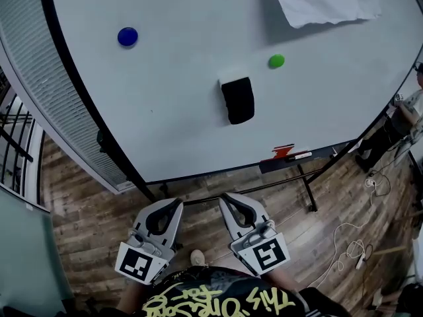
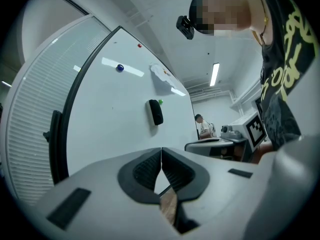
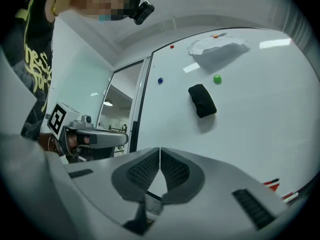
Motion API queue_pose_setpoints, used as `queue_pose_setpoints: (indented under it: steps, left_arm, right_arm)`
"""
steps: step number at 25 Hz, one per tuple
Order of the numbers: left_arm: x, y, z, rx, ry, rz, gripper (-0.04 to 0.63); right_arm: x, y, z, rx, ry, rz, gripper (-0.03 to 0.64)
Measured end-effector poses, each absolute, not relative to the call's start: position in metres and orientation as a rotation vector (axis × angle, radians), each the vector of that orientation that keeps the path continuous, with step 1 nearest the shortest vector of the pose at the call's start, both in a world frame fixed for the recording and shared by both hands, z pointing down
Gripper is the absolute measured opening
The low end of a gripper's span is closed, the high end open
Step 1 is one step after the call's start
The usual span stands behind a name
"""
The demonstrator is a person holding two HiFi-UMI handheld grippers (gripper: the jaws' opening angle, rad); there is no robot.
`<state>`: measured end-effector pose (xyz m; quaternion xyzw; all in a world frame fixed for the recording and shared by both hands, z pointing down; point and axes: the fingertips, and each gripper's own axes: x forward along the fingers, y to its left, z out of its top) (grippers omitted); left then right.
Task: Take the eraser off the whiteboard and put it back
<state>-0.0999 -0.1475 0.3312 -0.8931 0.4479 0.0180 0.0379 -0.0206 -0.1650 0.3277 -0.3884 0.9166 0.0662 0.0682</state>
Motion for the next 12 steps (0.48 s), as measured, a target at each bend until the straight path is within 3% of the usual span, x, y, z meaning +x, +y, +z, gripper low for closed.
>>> queue_pose_setpoints:
  steps: [12]
  left_arm:
    - [-0.112, -0.178, 0.336, -2.787, 1.330, 0.051, 0.008]
  right_arm:
    - [-0.029, -0.197, 0.327, -1.243, 2.733, 0.198, 0.011]
